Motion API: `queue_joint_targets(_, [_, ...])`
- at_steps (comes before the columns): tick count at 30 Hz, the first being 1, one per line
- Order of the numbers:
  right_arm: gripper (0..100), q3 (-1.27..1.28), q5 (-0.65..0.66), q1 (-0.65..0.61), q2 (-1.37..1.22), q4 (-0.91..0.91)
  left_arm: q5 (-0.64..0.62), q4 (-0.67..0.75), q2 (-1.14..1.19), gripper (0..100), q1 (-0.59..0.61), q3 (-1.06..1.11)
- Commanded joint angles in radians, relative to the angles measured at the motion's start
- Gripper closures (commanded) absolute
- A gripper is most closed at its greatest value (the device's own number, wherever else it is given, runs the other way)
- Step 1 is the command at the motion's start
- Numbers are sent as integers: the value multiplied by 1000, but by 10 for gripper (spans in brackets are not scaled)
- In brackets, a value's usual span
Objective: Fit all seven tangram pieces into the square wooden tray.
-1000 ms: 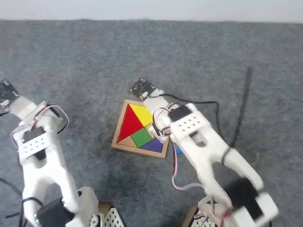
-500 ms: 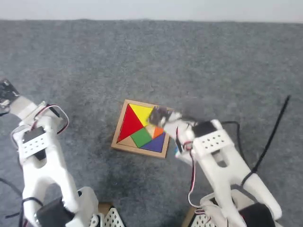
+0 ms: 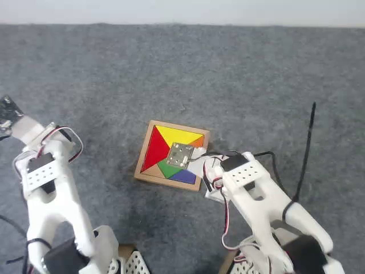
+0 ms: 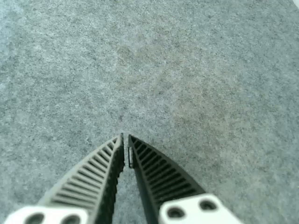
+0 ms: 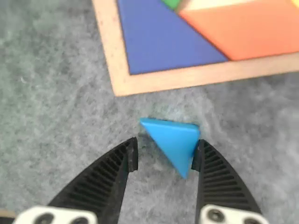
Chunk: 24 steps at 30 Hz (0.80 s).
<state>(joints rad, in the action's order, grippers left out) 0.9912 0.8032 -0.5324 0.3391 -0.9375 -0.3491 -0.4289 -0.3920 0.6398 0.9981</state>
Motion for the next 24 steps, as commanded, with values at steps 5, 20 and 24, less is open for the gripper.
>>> queue_joint_targets(5, [929, -11, 353, 151, -51, 85, -3, 3, -44, 987, -11, -41])
queue_joint_targets(20, [991, -87, 476, 234, -48, 74, 173, -32, -189, 987, -167, 62])
queue_joint_targets(24, [991, -97, 390, 285, 7, 16, 259, 89, -448, 987, -222, 278])
